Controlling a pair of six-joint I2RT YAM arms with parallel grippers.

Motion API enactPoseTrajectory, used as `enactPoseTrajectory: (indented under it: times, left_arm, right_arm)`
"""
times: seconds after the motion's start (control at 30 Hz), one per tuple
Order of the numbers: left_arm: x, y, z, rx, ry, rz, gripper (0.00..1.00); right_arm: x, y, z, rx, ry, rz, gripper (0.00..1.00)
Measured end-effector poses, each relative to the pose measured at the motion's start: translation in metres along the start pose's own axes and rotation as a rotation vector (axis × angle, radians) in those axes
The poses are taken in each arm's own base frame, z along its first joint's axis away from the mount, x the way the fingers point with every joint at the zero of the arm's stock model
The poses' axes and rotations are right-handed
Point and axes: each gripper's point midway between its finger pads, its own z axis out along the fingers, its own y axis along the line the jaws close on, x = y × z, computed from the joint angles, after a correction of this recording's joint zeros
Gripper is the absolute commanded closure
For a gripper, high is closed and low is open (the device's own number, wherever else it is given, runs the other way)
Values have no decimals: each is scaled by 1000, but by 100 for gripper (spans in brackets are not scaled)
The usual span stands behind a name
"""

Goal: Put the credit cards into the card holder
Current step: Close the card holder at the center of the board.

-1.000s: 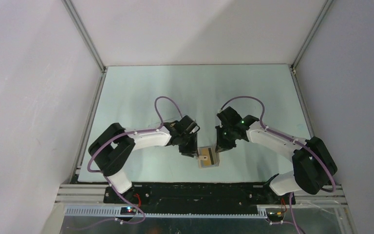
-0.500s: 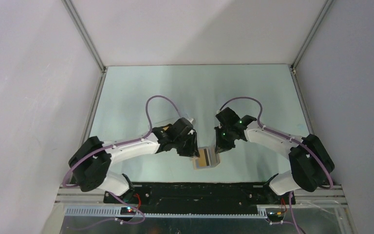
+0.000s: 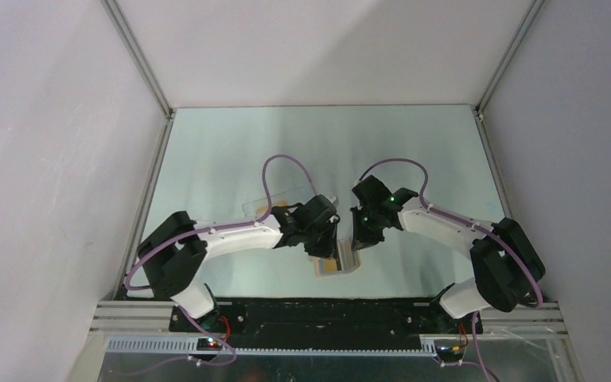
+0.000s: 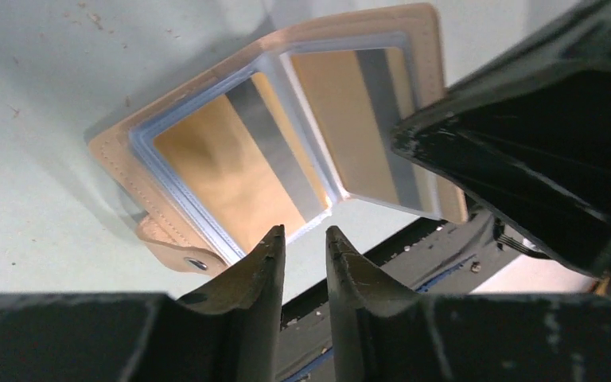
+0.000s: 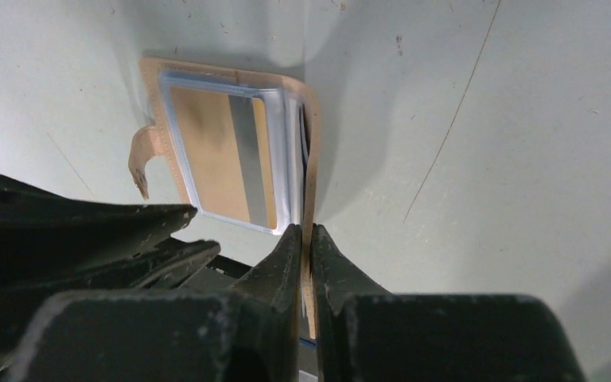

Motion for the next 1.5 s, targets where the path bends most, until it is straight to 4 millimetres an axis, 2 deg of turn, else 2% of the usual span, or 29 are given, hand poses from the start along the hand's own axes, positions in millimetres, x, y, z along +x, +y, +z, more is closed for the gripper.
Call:
enactPoseTrajectory:
  times: [0.23, 0.43, 0.53, 0.77, 0.93, 1.07, 1.23, 1.5]
  left_arm:
    - [5, 21, 11, -78, 7, -25, 71]
    - [21, 63, 7, -181, -2, -107, 72]
    - [21, 74, 4, -203, -8, -150, 74]
    - [20, 75, 10, -201, 0, -192, 92]
    - [20, 70, 14, -180, 15, -202, 96]
    - [18, 65, 17, -160, 25, -204, 97]
    - [17, 63, 18, -150, 27, -205, 97]
    - [17, 63, 18, -149, 26, -204, 97]
  right_arm:
    - [-2, -4, 0, 7, -2, 13, 92]
    - [-5, -10, -2, 18, -1, 29, 93]
    - [-5, -11, -2, 19, -2, 29, 93]
    - [-4, -7, -2, -8, 6, 25, 91]
    - [-4, 9, -3, -87, 20, 20, 69]
    - [-5, 30, -7, -196, 33, 11, 56]
    - [-3, 52, -8, -295, 48, -11, 53]
    - [8, 57, 23, -325, 142, 2, 53]
